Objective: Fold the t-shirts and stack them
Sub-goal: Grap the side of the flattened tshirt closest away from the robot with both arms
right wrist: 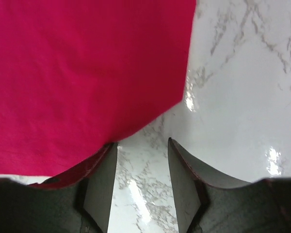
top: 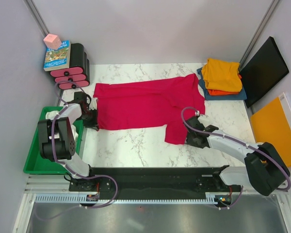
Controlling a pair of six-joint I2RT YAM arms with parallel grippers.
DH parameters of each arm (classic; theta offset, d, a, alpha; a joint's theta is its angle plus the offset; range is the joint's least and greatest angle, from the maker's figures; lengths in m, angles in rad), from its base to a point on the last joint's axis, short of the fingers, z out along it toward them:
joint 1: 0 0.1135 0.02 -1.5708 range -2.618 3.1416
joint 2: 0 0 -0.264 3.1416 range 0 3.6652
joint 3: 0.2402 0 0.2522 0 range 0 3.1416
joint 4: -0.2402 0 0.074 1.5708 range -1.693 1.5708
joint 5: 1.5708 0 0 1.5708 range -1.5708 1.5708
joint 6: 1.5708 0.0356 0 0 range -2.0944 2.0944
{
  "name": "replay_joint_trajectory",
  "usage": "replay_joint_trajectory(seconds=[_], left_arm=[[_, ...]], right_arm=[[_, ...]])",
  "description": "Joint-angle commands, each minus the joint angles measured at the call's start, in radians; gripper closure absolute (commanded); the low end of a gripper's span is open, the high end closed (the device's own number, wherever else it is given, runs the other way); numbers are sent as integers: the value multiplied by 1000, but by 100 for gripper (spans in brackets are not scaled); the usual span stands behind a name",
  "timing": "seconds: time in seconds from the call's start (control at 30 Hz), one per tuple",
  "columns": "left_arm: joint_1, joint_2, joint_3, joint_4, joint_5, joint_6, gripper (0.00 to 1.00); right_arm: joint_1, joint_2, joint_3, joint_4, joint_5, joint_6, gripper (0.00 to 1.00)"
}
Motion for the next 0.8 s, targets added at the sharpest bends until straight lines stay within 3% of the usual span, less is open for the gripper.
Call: replay_joint_trajectory(seconds=[0.0, 0.53, 0.77], left_arm=[[6, -34, 22, -7, 6, 24, 98], [4, -34, 13, -2, 1, 34, 98], [6, -28, 20, -2, 1, 33, 98]], right_arm=[[4, 76, -12, 124, -13, 38, 51], [9, 122, 95, 208, 95, -48, 78], [7, 192, 221, 210, 122, -100, 78]])
